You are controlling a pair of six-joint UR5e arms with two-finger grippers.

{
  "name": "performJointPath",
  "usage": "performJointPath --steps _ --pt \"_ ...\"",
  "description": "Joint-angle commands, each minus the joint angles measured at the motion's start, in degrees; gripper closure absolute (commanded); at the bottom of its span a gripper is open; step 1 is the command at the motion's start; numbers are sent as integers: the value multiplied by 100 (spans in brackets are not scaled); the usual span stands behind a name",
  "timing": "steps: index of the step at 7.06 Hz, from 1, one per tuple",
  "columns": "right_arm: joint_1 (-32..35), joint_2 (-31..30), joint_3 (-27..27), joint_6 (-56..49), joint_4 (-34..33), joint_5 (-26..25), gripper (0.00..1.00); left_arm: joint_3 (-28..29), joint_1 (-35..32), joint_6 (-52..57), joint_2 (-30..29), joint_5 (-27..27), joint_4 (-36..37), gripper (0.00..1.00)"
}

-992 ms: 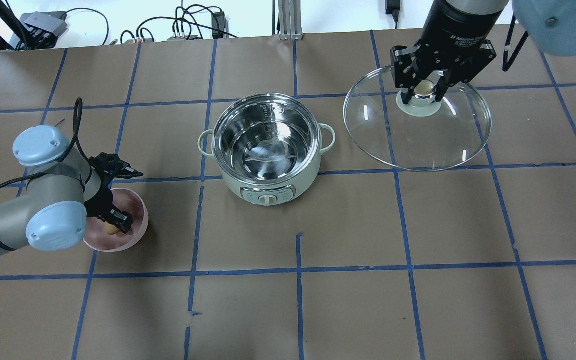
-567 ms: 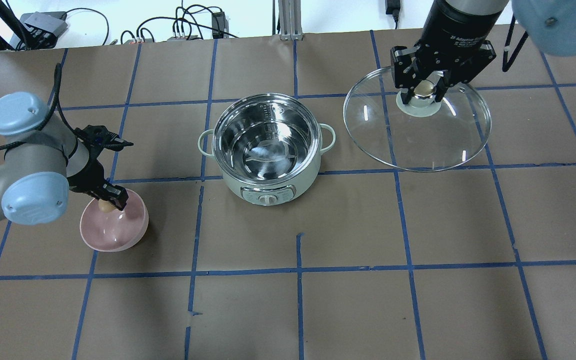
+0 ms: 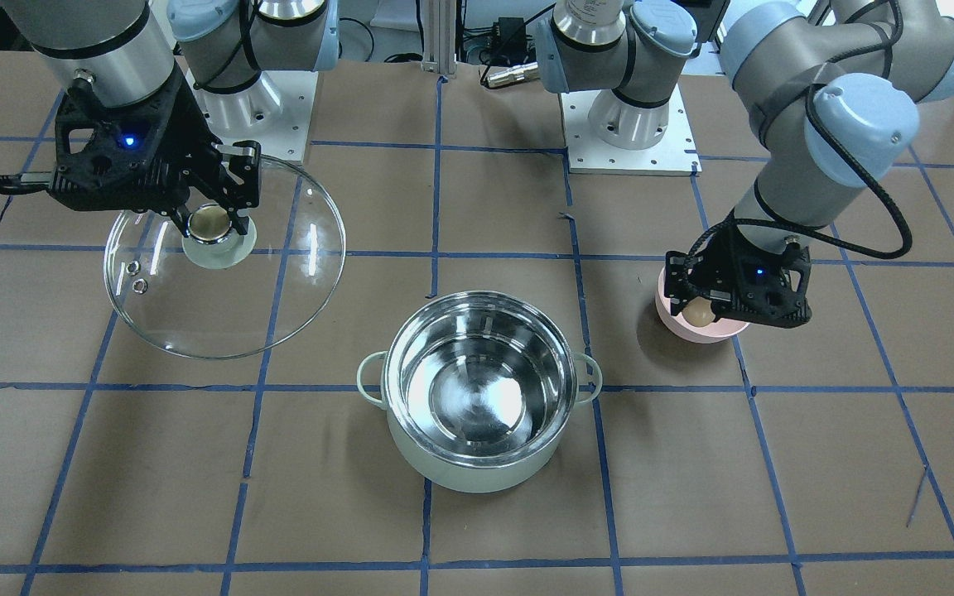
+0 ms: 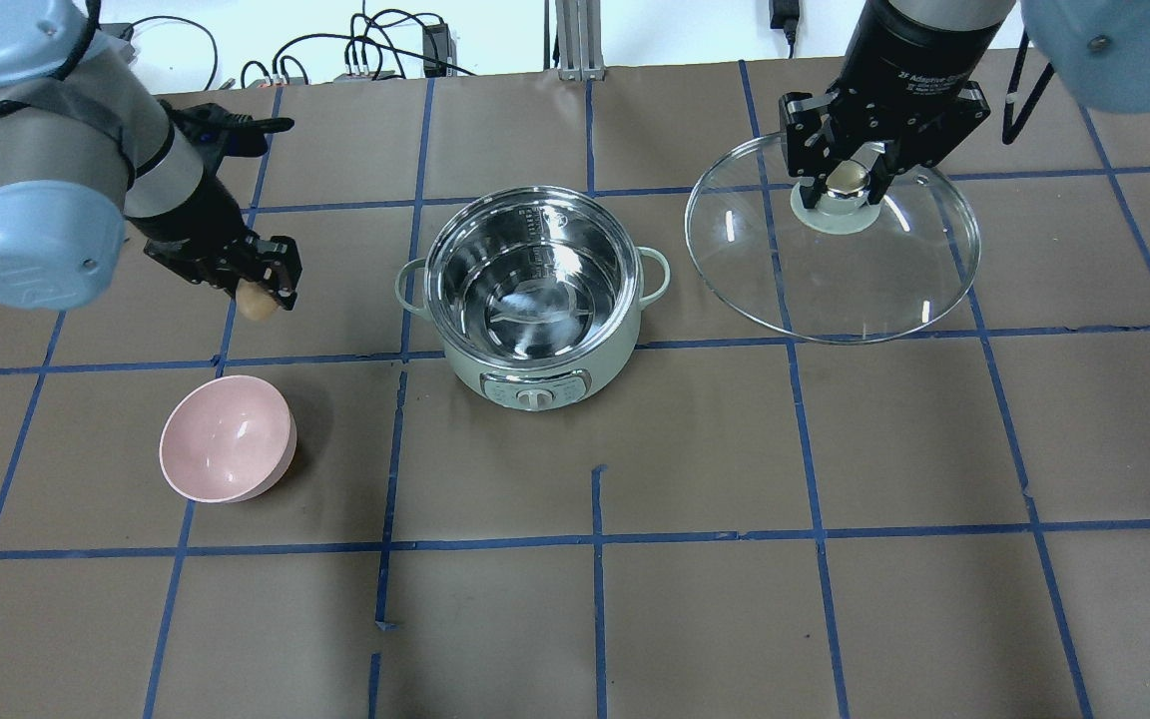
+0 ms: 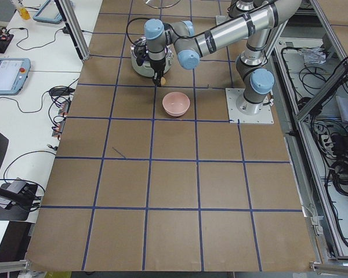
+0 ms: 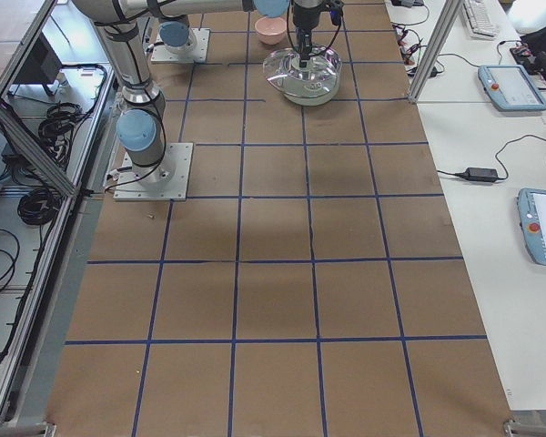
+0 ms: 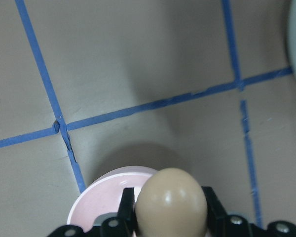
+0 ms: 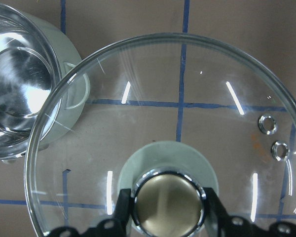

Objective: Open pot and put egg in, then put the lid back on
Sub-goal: 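Carry the egg over the open pot and release it inside with the left gripper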

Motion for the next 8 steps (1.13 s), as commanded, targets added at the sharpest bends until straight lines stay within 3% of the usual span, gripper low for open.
performJointPath --steps 1,3,7,8 --pt "6 -8 0 1 0 1 93 227 -718 -1409 -154 -145 316 80" --pt "6 -8 0 1 0 1 93 358 -1340 -2019 -847 -234 1405 80" --pt "6 9 0 18 -35 18 93 429 -1677 -2469 -1271 -225 1453 77" --pt "15 18 -9 18 -35 18 93 420 -1747 -2531 -1298 -225 1548 71"
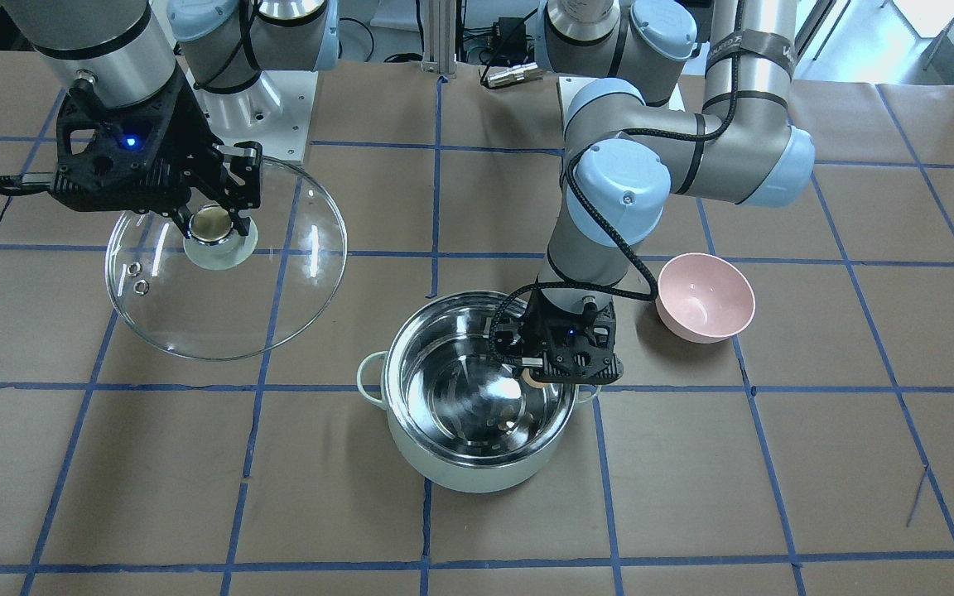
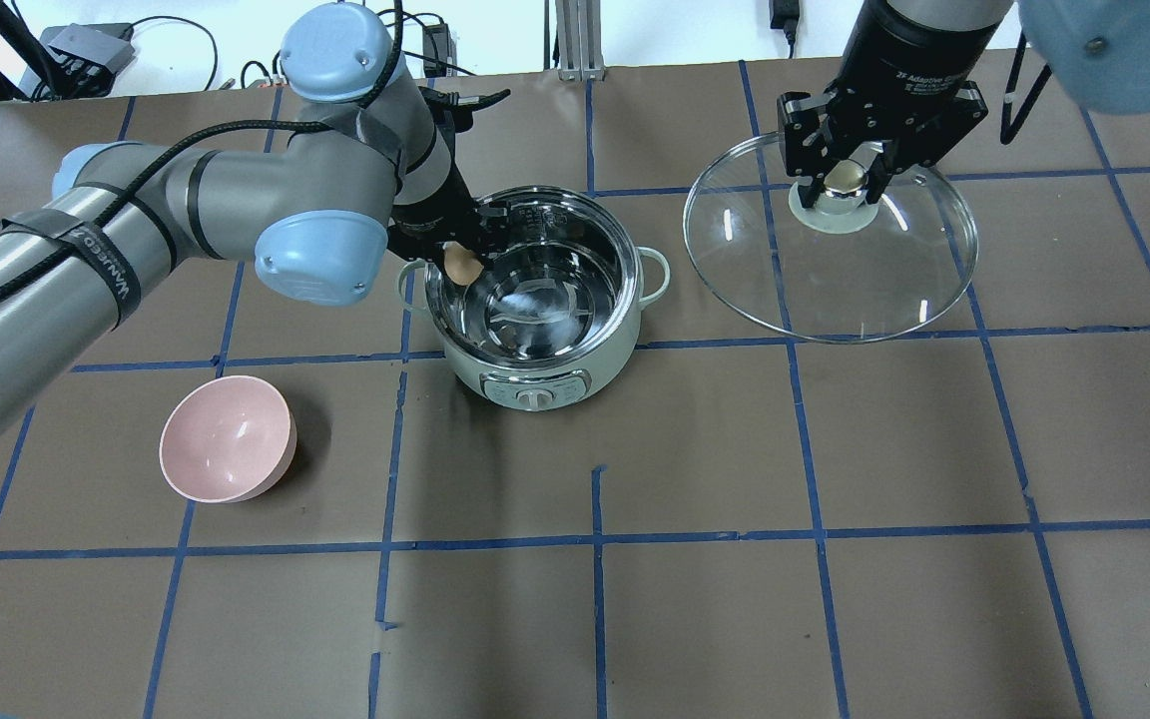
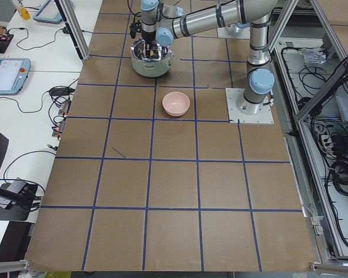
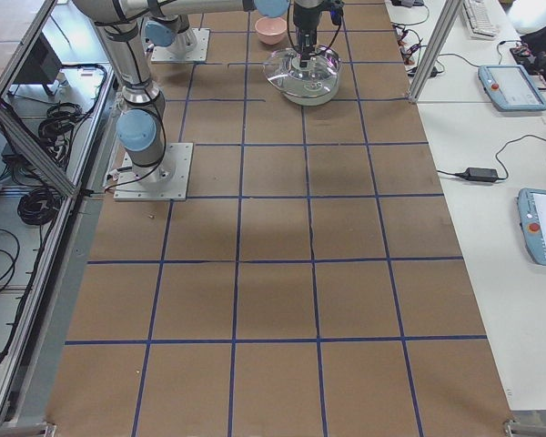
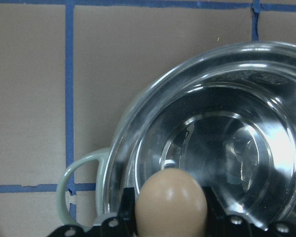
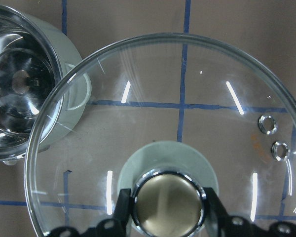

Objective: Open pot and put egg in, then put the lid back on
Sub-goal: 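Carry the egg over the open pot and release it inside with the left gripper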

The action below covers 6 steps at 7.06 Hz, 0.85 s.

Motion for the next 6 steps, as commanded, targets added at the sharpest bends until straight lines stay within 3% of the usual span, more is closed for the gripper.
performJointPath --steps 1,2,6 --pt "-2 8 -7 6 -5 5 93 -35 -109 -54 -93 24 86 49" --pt "6 34 -42 14 -14 5 93 -36 -109 -10 -85 33 138 1" --pt "15 51 -69 14 -40 5 93 288 223 210 222 147 -36 0"
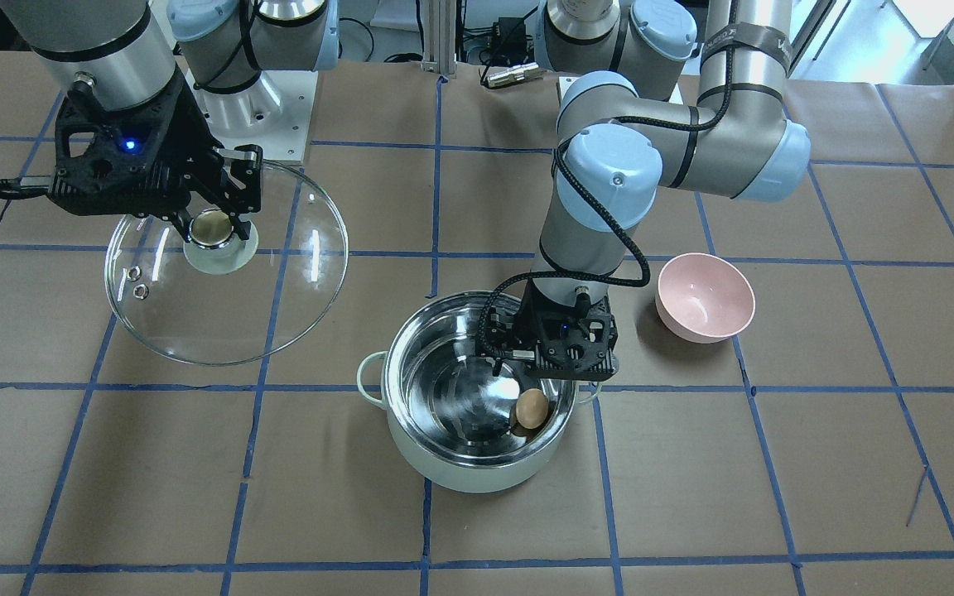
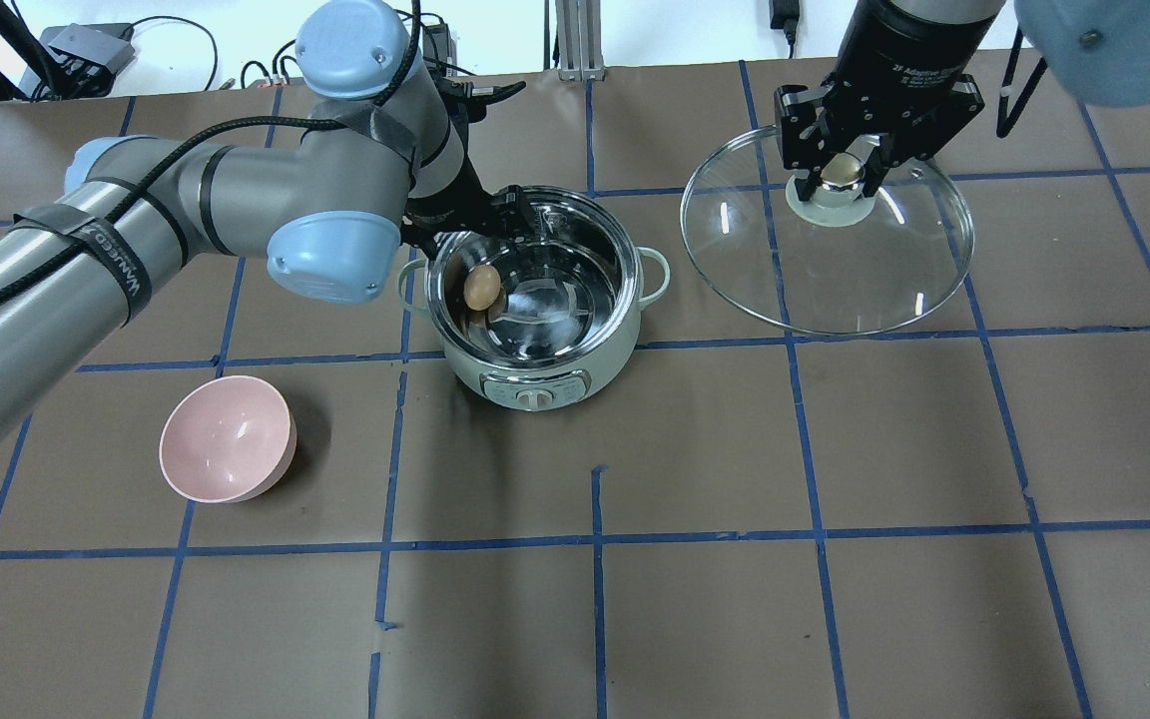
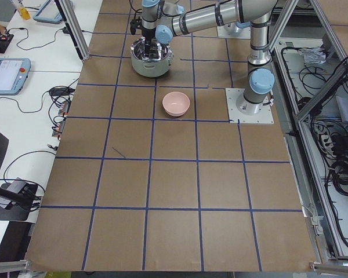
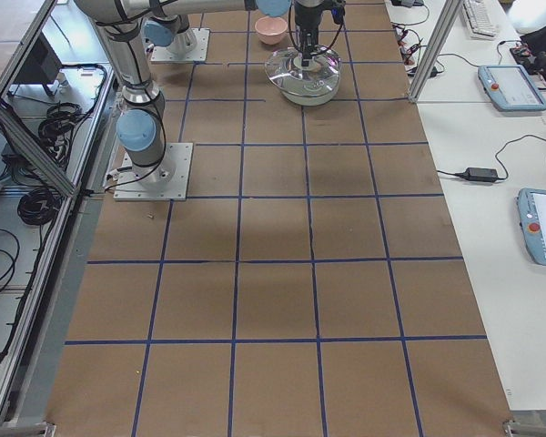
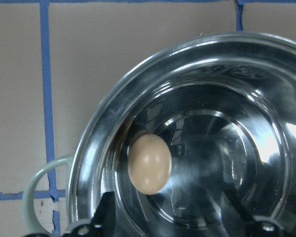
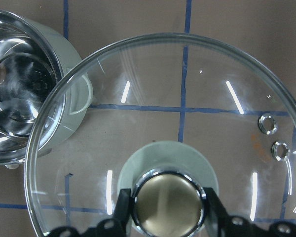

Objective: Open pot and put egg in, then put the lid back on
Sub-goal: 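Carry the egg over the open pot and release it inside with the left gripper, then move the glass lid back over the pot with the right gripper while the left withdraws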

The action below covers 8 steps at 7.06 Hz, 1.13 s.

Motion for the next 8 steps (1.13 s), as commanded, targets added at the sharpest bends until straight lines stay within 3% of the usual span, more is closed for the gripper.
performJointPath --steps 1,2,4,5,8 --pt "38 80 -20 0 -191 -10 93 185 480 487 505 51 -927 0" --pt "491 359 -63 174 -706 -79 93 72 900 1022 1022 51 -1457 0" --pt "1405 1149 -615 1601 -1114 -106 93 184 1325 1614 1762 69 -2511 0" --pt "1757 1440 -687 2322 -1455 -106 93 194 1344 1938 2174 547 -3057 0" --pt "2234 1864 -696 2839 -1836 -237 94 281 1239 1689 2442 344 -3352 0"
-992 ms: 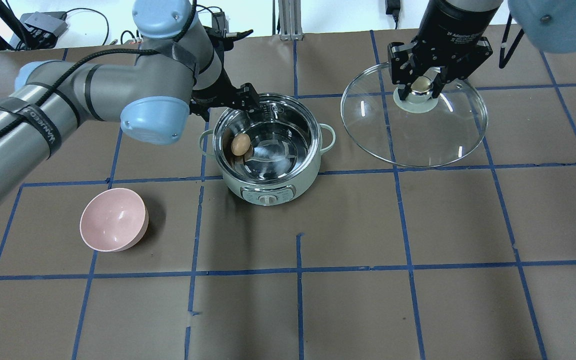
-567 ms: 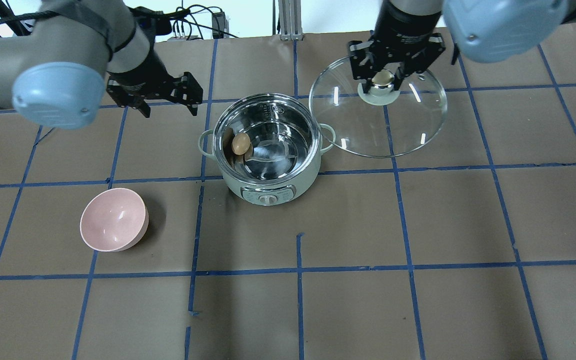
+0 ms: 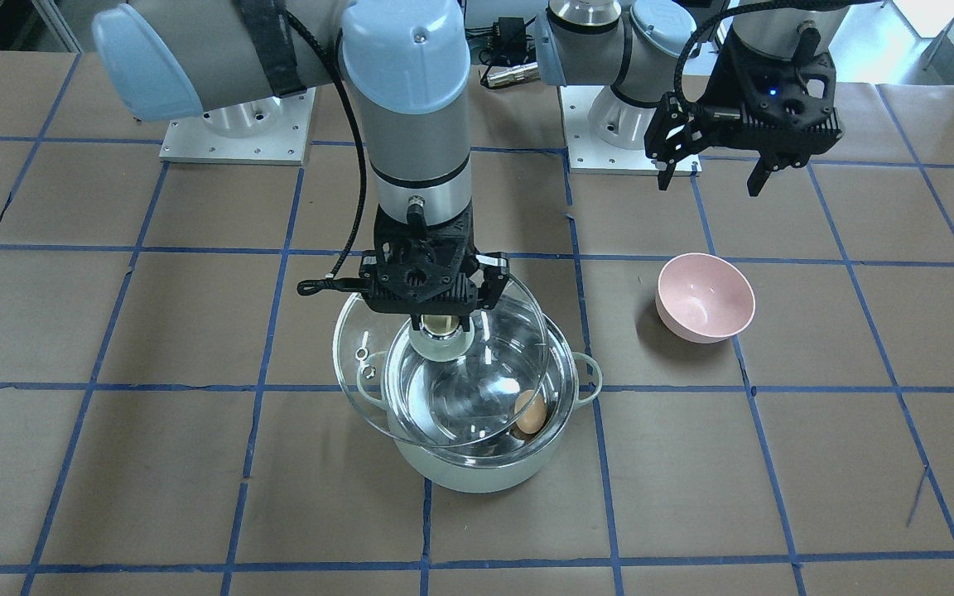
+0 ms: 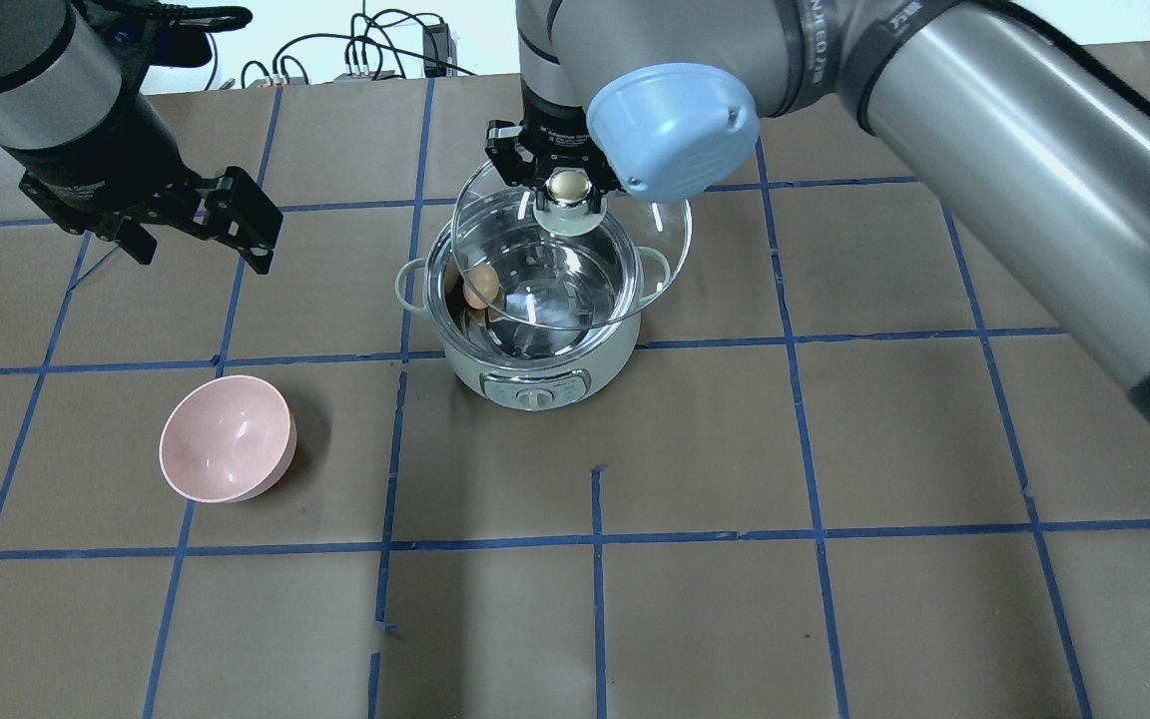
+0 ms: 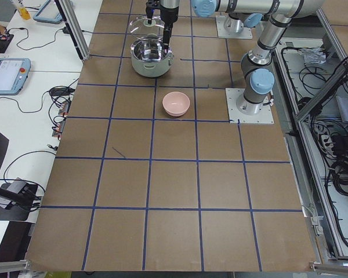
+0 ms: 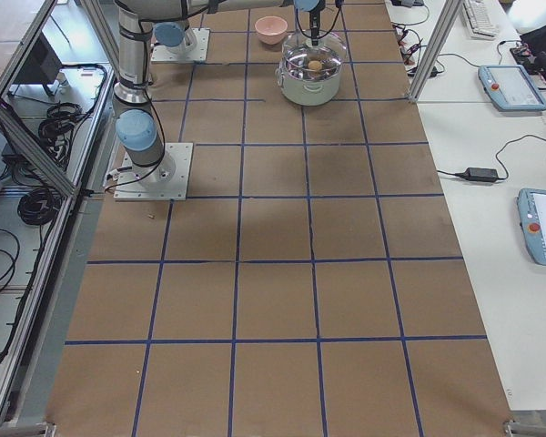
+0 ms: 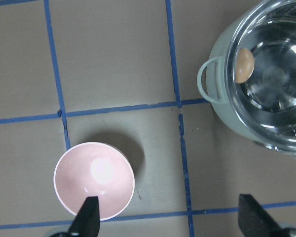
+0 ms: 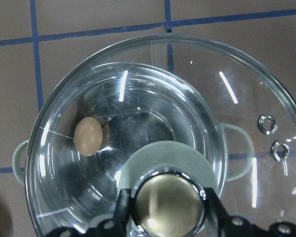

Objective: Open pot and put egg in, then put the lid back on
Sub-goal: 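Move the glass lid back over the pot with the right gripper while the left withdraws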

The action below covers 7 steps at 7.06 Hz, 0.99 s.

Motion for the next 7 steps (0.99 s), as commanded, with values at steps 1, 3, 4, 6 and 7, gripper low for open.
performJointPath --steps 1,3,4,6,7 --pt "276 347 -56 112 -324 -193 94 40 -29 -174 57 -215 -59 0" --pt "373 542 -136 7 -354 -185 94 232 75 -174 -4 -250 -41 0" --pt "391 542 -109 -107 -266 -203 94 251 85 -191 -22 -207 -58 0" --pt "382 568 -83 -352 -265 -194 93 321 94 -244 -22 -181 -85 0" --pt "382 569 -74 -363 -274 -194 93 330 111 -497 -22 -181 -94 0"
